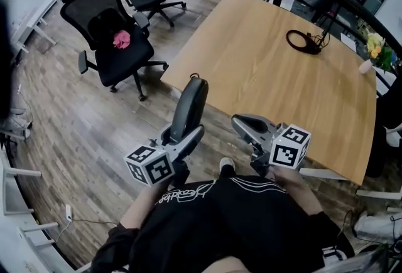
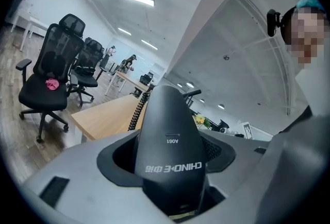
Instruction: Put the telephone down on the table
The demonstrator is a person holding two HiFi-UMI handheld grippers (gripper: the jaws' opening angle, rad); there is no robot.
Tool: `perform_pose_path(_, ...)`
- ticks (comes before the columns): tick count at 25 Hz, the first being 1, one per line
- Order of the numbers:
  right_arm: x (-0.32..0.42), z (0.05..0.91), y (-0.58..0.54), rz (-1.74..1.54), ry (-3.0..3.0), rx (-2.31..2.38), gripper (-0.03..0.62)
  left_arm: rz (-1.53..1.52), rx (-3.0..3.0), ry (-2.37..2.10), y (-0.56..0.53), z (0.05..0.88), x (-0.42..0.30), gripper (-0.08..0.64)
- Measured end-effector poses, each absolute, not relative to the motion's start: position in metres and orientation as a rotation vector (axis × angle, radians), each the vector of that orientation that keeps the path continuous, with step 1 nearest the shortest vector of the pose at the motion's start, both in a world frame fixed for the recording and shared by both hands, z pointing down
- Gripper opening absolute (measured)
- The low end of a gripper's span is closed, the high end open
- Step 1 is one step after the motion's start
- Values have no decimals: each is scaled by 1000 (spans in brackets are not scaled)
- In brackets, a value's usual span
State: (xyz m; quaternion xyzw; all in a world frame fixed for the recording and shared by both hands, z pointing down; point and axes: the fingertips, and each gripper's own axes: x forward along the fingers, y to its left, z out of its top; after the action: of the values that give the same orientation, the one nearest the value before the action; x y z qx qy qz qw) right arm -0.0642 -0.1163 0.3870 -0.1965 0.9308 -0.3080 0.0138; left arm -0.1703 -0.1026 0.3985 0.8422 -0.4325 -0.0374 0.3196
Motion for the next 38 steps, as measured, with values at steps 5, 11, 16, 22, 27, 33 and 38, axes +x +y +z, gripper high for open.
perform_pose_path(5,-50,380,-177,-944,2898,-616,40,-103,2211,-1148,-164,395,-160,288)
perform_pose_path(11,-27,375,-220,-912,2891,-602,40,-98,2242,-1159,-208,386,-134,288)
perform_pose_path(16,-19,374,-233,-910,2879,-601,40,-67,2243,-1169,-220,386,-125,288)
perform_pose_path(22,-12,386,-242,-940,2867,-627,40,-40,2211,-1152,-236,402,-124,288)
perform_pose_path(27,-7,390,-256,-948,2856,-675,40,-10,2199,-1147,-256,412,-128,288)
perform_pose_path(33,-2,400,-283,-986,2825,-742,40,25,2185,-1125,-294,427,-130,288)
perform_pose_path(38,-2,410,-314,-1028,2796,-778,40,61,2151,-1102,-331,444,-135,288)
